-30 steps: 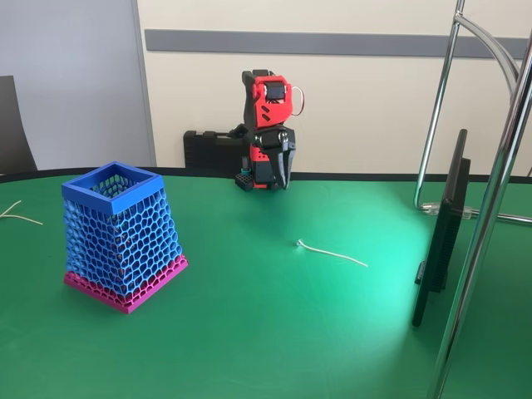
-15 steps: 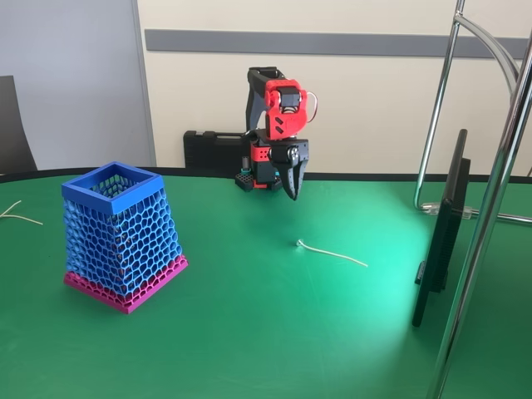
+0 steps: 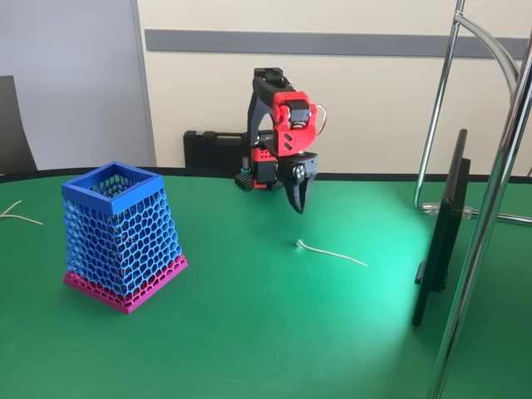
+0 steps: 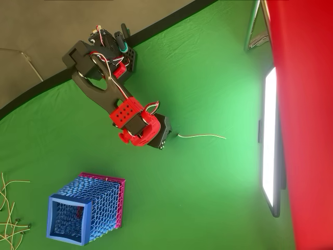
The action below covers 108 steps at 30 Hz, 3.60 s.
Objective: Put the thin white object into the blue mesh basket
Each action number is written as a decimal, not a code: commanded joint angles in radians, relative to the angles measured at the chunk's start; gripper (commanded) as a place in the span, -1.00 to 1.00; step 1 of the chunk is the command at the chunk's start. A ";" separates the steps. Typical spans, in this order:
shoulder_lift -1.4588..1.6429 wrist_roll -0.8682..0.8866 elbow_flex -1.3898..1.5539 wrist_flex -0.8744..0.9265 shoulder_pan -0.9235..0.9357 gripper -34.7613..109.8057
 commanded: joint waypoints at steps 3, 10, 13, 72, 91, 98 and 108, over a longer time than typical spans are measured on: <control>-0.052 0.012 -0.083 0.009 -0.014 -0.51; -0.144 -0.009 -0.166 0.009 -0.017 -0.51; -0.164 -0.025 -0.176 0.005 -0.018 -0.51; -0.296 0.020 -0.173 -0.057 -0.002 -0.33; -0.336 -0.006 -0.202 -0.034 0.017 -0.33; -0.295 -0.002 -0.192 -0.038 -0.003 -0.33; -0.310 0.000 -0.245 -0.040 -0.012 -0.33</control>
